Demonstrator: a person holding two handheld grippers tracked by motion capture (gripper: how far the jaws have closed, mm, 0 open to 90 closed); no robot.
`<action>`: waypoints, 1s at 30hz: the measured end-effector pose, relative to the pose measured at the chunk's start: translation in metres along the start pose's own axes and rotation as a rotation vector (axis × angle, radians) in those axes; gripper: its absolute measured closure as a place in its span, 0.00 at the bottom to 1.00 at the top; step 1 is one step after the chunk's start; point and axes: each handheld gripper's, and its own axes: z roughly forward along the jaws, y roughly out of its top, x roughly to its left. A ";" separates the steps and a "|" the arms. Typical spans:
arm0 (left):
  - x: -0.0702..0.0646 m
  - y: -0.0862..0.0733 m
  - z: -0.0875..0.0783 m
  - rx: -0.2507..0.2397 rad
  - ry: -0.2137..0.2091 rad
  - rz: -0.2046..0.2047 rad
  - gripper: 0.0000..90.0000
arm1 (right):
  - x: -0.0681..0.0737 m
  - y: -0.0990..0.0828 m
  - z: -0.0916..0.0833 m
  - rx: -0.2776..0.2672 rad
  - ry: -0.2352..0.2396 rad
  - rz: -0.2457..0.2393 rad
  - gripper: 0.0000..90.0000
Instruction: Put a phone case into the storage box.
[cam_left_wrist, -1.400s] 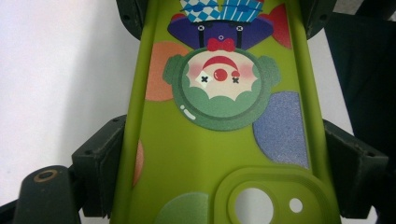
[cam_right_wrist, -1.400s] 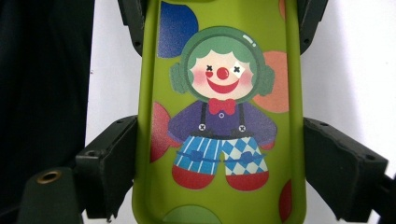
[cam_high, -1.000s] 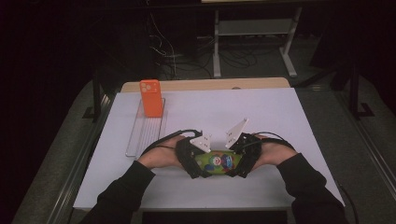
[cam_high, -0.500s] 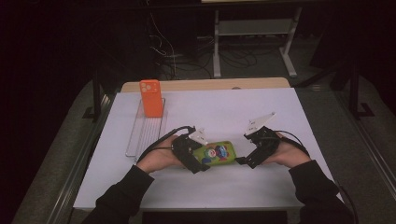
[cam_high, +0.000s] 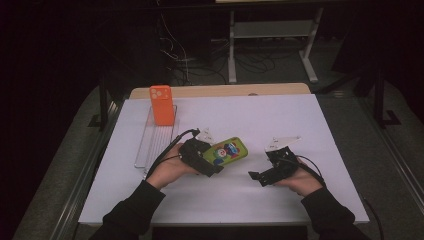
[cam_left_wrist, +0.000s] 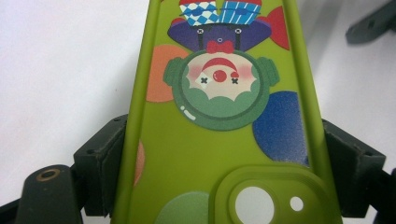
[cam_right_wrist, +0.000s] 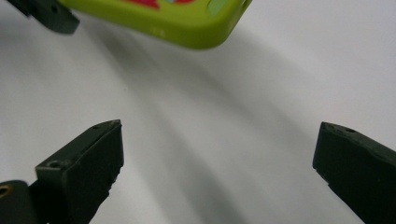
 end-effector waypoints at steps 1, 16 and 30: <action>0.000 0.000 0.000 -0.002 0.004 -0.010 0.17 | 0.001 0.000 0.002 -0.002 -0.006 -0.015 0.01; 0.001 0.000 -0.002 0.012 0.002 -0.016 0.17 | 0.008 0.000 0.013 -0.050 -0.080 -0.067 0.01; -0.002 0.000 0.003 0.009 -0.010 -0.030 0.17 | 0.018 0.000 0.014 -0.049 -0.241 -0.272 0.01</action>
